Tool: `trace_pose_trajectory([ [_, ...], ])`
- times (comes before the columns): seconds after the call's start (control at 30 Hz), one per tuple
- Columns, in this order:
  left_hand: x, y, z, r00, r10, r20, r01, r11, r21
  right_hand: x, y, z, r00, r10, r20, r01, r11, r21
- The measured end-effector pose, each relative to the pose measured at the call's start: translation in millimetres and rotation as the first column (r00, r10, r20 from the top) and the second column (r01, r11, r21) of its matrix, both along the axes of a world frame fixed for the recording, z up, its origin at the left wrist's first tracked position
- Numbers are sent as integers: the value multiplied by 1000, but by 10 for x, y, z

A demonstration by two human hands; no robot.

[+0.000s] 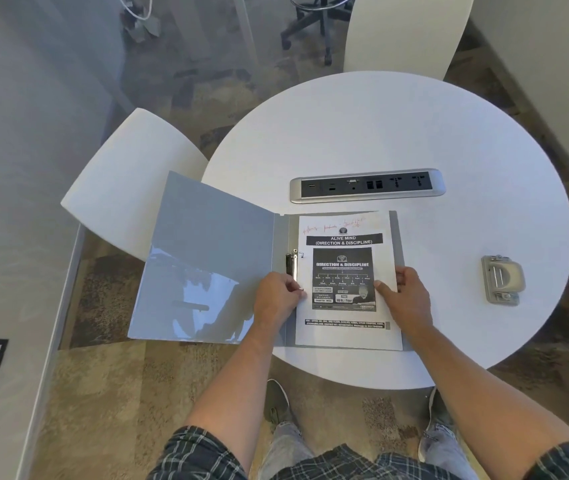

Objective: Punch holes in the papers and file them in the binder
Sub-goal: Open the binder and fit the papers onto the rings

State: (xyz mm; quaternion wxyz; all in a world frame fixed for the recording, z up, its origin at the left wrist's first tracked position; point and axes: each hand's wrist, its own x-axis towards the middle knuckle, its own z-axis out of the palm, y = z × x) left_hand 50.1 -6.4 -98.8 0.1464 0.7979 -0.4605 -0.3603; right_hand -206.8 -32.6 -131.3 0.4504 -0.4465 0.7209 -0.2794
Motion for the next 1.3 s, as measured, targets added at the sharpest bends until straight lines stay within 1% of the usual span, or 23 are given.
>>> trace_pose_trajectory([
  [0.07,-21,17,-27,996,-45,78,47,999,-24,40,-13,-4,991,30,-134,-33,999,-23],
  [0.13,-55,32,-44,980,-96,173,106,993,-52,61,-30,-36,958,77,-278,-79,997,5],
  [0.23,-106,73,-57,946,-176,272,202,977,-68,82,-26,-41,908,144,-393,-139,989,42],
  [0.33,-114,108,-89,928,-212,306,243,968,-68,99,-5,-14,884,164,-438,-161,986,44],
  [0.6,-102,85,-134,944,-185,274,218,972,-93,166,19,49,889,108,-446,-119,993,3],
  [0.67,-108,83,-141,944,-183,273,214,973,-88,185,15,46,911,88,-404,-96,995,1],
  [0.77,-116,86,-138,943,-179,279,209,974,-81,196,-4,60,952,9,-307,-8,1000,6],
  [0.87,-128,97,-117,944,-182,274,209,975,-73,195,-13,136,985,-112,-129,118,992,34],
  [0.9,-126,98,-112,949,-181,259,204,977,-65,206,-15,170,988,-121,-100,128,990,57],
  [0.97,-131,110,-67,962,-163,220,177,983,-48,257,-12,244,995,-69,-75,74,995,71],
  [1.03,-154,129,51,964,-129,232,145,988,-55,368,-9,380,1000,-12,17,12,999,49],
  [1.07,-167,137,136,966,-98,239,124,988,-95,450,-8,484,997,19,78,-22,999,37],
  [1.1,-183,149,256,980,-57,192,86,985,-147,545,-11,606,989,66,134,-70,997,25],
  [1.13,-193,167,401,998,-5,59,16,981,-193,652,-14,727,974,129,187,-133,991,11],
  [1.17,-194,190,555,991,45,-123,-71,973,-221,767,-18,851,948,202,246,-204,979,-18],
  [1.2,-180,210,704,955,77,-286,-148,961,-234,878,-15,961,913,279,298,-278,959,-48],
  [1.23,-145,234,840,917,94,-387,-200,949,-244,986,-6,1067,864,359,353,-355,931,-80],
  [1.27,-86,254,949,896,108,-431,-233,940,-250,1077,9,1135,800,437,411,-435,894,-105],
  [1.3,-15,268,1038,890,125,-438,-254,934,-250,1155,25,1182,725,504,470,-514,850,-118],
])
